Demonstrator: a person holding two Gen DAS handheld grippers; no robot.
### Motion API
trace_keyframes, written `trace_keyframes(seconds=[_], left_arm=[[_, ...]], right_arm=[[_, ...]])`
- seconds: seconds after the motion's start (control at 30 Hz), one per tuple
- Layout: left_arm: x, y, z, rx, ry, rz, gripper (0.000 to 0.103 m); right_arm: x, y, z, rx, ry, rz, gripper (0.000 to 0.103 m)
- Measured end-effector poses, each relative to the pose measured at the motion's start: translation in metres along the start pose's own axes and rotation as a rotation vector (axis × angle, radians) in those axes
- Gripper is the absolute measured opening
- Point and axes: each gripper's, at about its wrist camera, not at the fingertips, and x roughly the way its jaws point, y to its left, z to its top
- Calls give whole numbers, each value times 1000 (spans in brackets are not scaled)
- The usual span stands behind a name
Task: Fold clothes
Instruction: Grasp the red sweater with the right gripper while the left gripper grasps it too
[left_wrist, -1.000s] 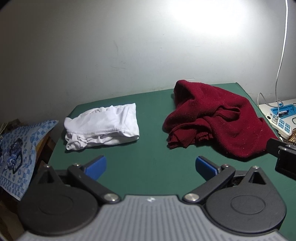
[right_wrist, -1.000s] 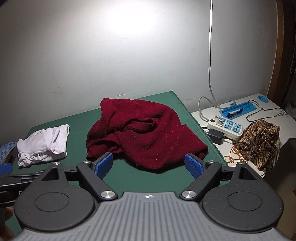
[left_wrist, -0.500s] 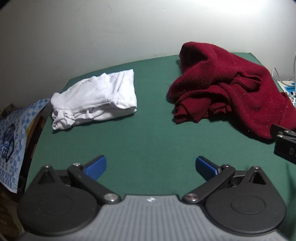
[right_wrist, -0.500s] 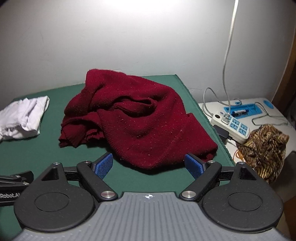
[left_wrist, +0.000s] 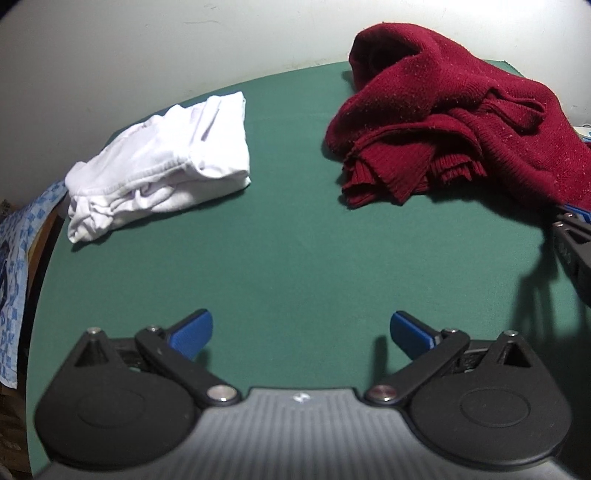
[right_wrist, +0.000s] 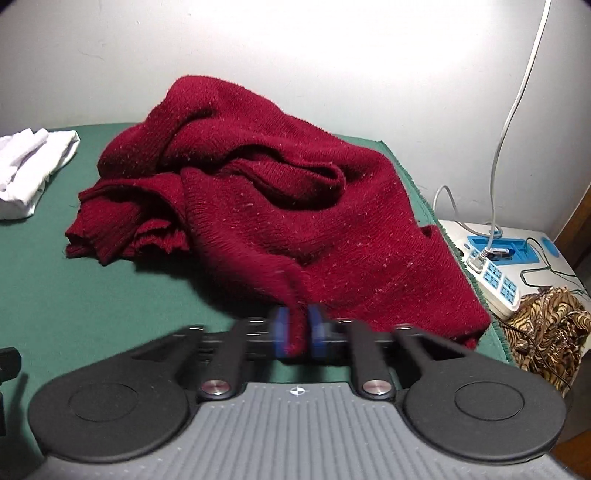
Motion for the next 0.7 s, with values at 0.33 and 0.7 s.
trace_keyframes(seconds=[0.33, 0.7], left_arm=[[5, -31, 22, 206, -236, -136, 83], [34, -62, 38, 187, -248, -265, 0]], right_arm=[[-73, -45, -9, 84, -142, 128, 3], [-111, -67, -68, 96, 40, 183, 0]])
